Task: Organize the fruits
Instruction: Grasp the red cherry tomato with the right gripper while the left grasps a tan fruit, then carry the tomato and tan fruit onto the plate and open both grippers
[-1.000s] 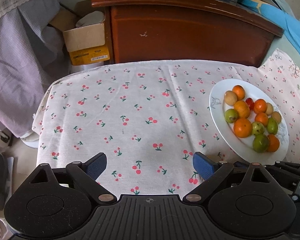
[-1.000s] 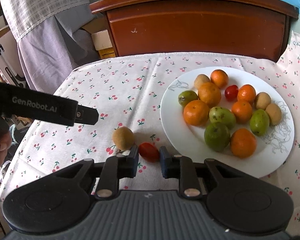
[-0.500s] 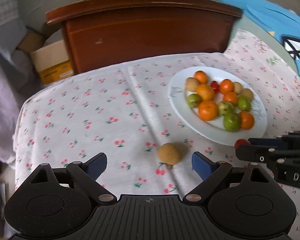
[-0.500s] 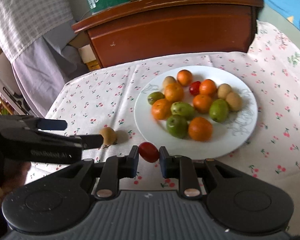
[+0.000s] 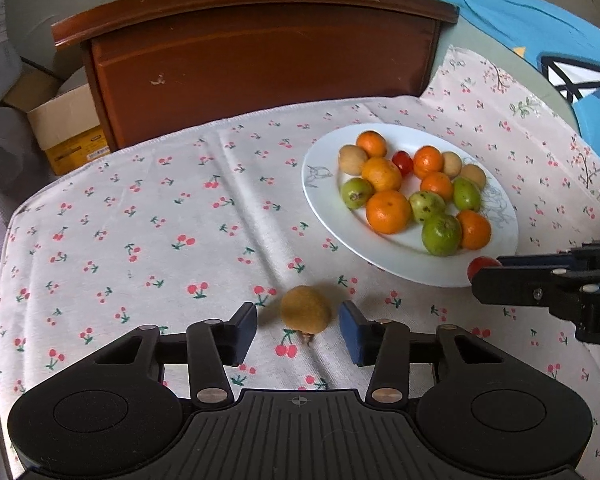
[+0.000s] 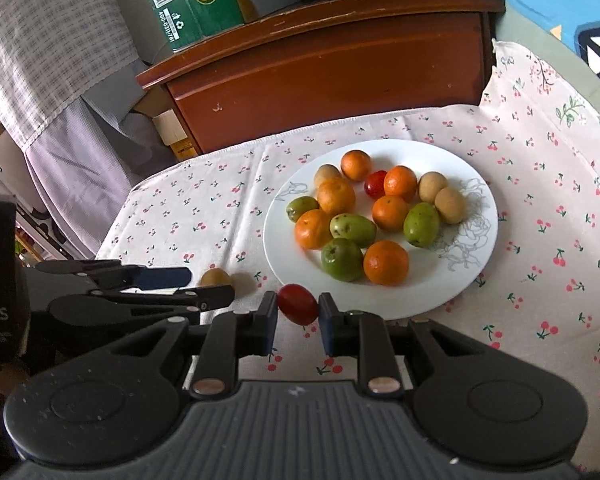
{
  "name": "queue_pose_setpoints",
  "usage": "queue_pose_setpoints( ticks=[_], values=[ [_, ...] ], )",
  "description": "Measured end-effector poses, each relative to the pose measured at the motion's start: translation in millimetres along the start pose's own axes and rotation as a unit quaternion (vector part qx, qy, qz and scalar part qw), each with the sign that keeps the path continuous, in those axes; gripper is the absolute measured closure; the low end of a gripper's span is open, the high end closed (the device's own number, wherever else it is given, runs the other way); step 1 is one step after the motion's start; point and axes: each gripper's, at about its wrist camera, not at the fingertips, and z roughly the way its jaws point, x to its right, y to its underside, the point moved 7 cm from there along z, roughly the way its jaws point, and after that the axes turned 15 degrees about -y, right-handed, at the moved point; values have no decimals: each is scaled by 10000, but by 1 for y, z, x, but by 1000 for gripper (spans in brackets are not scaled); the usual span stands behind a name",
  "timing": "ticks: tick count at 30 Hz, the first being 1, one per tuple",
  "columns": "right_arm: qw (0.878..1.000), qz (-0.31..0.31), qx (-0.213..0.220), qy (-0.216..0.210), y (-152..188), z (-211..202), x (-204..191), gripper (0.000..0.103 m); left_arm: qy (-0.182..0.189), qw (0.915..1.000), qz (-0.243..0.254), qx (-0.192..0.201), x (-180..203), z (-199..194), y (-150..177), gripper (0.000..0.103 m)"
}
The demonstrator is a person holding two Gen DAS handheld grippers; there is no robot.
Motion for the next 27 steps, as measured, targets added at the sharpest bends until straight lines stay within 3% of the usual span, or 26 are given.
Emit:
queue_pose_setpoints(
  ticks=[3, 10, 18, 27],
  values=[
    [10000, 62, -4, 7, 0, 0, 2, 81, 13, 10000, 92, 15, 4, 2, 1, 69],
    [9999, 100, -21, 13, 1, 1, 4, 81, -15, 9999, 147, 60, 7, 5, 1, 77],
    [9997, 231, -26, 9, 2, 1, 8, 81, 32, 9999, -139, 15, 3, 4, -2, 78],
    [9989, 243, 406, 5, -23, -17, 10, 81, 166, 9969, -590, 500, -4, -21, -39, 78]
  ],
)
